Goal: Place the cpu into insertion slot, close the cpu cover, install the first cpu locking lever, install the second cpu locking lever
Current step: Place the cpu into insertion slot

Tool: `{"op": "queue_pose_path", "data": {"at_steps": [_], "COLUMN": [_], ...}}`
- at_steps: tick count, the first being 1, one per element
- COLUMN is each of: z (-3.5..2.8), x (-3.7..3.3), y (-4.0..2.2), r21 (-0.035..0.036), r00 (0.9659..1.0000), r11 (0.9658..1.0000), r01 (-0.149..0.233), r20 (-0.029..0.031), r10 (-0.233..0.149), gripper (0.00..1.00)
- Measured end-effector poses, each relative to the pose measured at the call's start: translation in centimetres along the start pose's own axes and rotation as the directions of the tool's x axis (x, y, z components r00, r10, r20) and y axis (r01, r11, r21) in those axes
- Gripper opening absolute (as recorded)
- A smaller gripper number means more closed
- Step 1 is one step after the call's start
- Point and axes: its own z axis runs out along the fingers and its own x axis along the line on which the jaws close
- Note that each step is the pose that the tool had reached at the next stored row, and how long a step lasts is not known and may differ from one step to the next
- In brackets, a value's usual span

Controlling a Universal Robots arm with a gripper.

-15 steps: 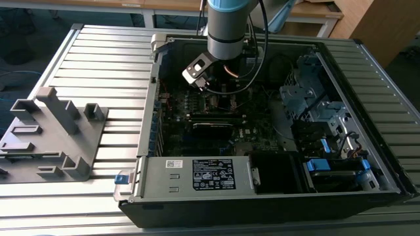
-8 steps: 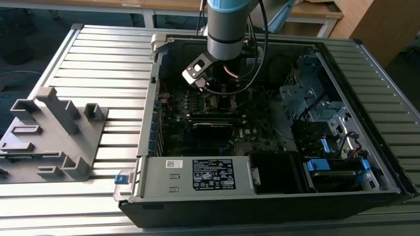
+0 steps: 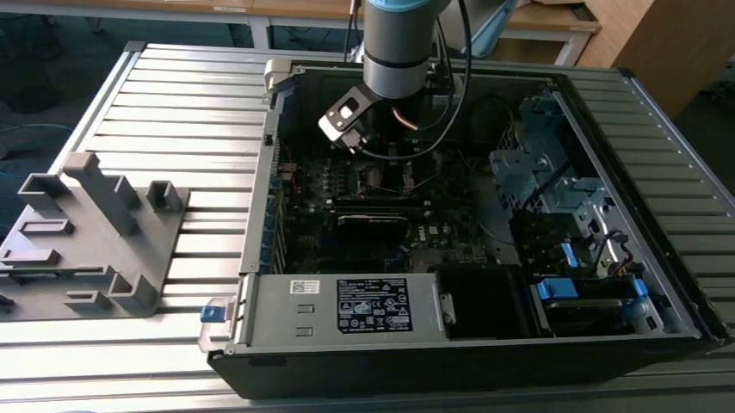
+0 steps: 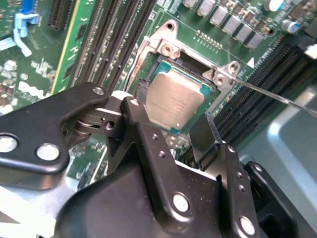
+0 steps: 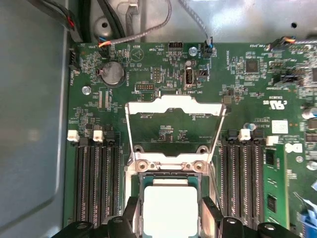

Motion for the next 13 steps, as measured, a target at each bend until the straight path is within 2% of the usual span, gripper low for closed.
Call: {"op": "queue_pose_path", "data": {"at_steps": [4, 13], "z": [-1.01, -1.1], "x": [0.02, 0.03], "y": [0.06, 0.06], "r21": [0.0001, 0.0], "r00": [1.0, 1.0], "r11": [1.0, 1.0], "r01": [0.0, 0.0], "r20": [0.0002, 0.0], "r10": [0.0, 0.0], "gripper": [0.61, 0.6]}}
